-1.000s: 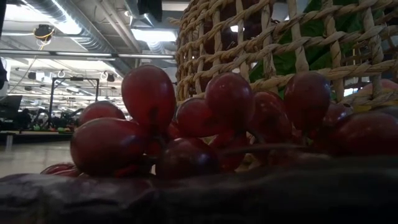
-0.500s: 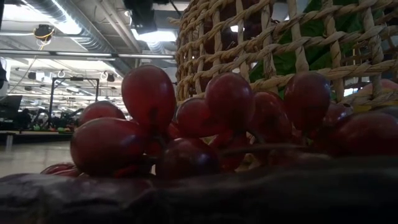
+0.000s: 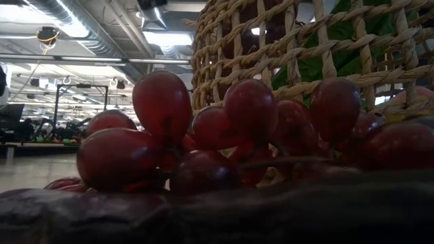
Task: Build produce basket
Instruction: Put the red grapes into the brown basket
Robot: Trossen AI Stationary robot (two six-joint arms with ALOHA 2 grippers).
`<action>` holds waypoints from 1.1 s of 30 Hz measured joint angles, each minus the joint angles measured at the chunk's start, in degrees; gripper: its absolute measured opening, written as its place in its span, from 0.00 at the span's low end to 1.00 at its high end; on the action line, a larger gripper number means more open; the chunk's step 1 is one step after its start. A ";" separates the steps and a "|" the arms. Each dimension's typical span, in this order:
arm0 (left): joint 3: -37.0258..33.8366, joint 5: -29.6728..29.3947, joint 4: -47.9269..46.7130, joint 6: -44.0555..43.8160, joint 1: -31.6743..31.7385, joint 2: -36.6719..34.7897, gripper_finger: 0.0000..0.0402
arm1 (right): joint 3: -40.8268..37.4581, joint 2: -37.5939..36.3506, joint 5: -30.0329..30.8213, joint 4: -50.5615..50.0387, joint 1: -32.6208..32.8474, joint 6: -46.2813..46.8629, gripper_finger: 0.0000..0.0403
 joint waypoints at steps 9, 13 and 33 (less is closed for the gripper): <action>0.05 -16.19 11.09 -15.96 -21.45 -0.14 0.26 | -0.02 -3.83 -1.00 0.00 4.66 -0.01 0.36; 0.05 -20.98 14.94 -21.66 -26.41 -0.14 0.26 | 0.00 -5.18 -0.99 0.13 6.35 2.58 0.36; 0.19 -33.01 25.09 -33.89 -36.80 3.07 0.26 | 0.00 -12.81 -0.92 0.48 17.80 2.11 0.36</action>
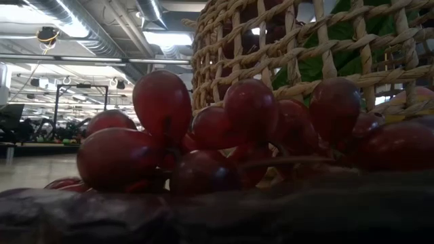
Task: Build produce basket
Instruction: Put the red grapes into the brown basket
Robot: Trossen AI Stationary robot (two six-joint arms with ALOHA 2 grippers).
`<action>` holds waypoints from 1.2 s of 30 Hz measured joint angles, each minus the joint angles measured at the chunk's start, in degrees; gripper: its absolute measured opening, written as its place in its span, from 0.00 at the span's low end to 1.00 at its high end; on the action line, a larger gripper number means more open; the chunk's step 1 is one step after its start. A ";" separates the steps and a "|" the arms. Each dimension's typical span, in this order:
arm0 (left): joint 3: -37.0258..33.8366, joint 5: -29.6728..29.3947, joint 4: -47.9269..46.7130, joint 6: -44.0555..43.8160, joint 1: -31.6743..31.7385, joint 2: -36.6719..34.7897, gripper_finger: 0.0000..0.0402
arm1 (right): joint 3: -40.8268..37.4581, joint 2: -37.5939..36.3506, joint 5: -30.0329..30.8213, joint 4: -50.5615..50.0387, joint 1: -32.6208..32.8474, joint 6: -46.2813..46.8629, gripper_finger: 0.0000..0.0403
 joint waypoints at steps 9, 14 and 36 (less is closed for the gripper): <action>-0.10 -5.12 9.20 -0.40 -2.96 7.89 0.26 | 0.02 -3.91 -0.05 2.61 0.00 0.82 0.36; -0.10 -5.08 10.21 -0.38 -3.53 11.80 0.26 | 0.02 -4.07 -0.04 2.27 -0.02 -0.70 0.36; -0.13 -4.97 13.23 -3.61 -4.82 17.14 0.26 | 0.02 -3.74 -0.04 2.64 -0.02 -0.51 0.36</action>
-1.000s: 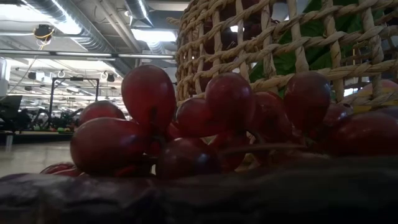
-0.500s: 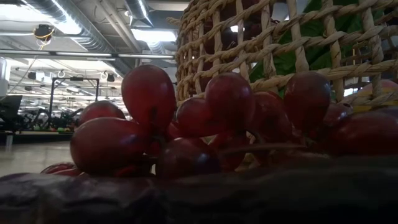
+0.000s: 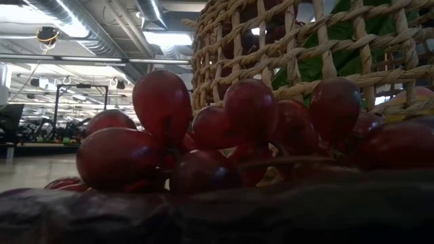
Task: Build produce basket
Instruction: Put the red grapes into the brown basket
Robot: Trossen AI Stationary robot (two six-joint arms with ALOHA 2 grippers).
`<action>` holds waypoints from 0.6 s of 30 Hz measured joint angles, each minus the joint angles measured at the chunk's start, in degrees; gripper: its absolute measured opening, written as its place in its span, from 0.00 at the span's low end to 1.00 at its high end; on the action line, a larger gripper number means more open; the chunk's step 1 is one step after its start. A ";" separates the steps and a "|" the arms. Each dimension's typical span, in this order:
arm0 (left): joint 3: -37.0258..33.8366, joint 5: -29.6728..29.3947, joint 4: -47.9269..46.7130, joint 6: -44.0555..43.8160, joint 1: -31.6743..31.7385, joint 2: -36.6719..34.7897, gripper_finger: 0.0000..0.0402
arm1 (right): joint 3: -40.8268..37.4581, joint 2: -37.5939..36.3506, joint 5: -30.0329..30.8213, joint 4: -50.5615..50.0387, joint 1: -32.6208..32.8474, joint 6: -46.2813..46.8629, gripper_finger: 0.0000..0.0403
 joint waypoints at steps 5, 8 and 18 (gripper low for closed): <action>0.04 -0.02 0.45 -4.95 0.48 0.76 0.26 | 0.00 0.00 0.00 0.01 0.00 0.00 0.36; -0.04 -0.40 0.08 -8.85 0.78 1.01 0.26 | 0.00 0.00 0.00 0.03 0.00 0.00 0.36; -0.04 0.81 0.14 -19.53 1.86 2.97 0.32 | 0.00 0.00 0.02 0.07 0.00 0.00 0.36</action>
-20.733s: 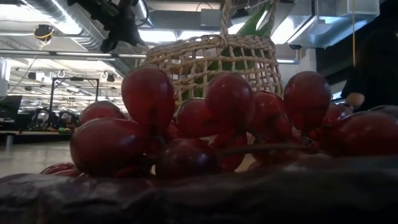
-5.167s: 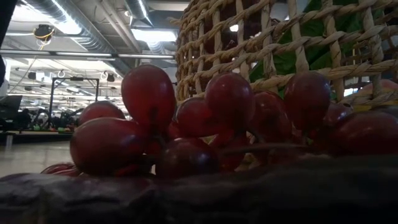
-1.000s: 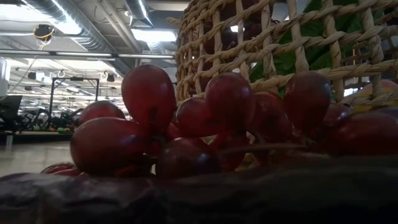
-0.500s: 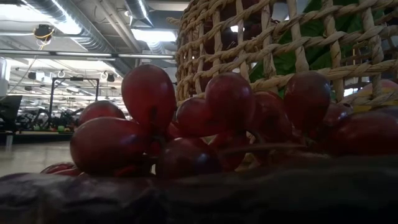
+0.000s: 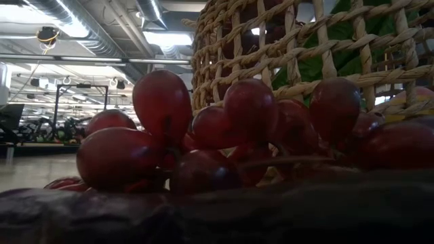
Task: Build produce basket
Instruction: Put the red grapes into the brown basket
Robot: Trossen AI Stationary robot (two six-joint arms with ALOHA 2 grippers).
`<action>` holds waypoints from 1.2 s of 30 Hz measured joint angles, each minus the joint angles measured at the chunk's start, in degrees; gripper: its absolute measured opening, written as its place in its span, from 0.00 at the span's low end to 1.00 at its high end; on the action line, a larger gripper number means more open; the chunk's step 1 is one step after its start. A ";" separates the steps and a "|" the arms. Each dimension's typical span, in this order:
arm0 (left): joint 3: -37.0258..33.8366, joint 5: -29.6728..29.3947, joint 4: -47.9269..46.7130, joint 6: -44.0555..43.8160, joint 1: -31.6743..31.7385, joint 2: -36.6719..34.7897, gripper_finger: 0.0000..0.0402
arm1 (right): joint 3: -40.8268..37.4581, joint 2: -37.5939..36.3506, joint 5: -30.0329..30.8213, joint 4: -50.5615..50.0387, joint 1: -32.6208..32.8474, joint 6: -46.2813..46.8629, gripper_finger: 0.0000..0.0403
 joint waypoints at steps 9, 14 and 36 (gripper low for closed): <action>0.13 1.74 2.98 0.42 1.27 2.71 0.51 | 0.00 0.01 0.00 0.02 0.00 0.00 0.36; 0.04 3.26 3.33 1.32 1.10 6.25 0.62 | 0.00 0.02 0.00 0.02 0.00 0.00 0.36; 0.21 2.78 8.11 10.84 0.20 18.19 0.64 | 0.00 0.00 0.00 0.32 -0.02 0.02 0.36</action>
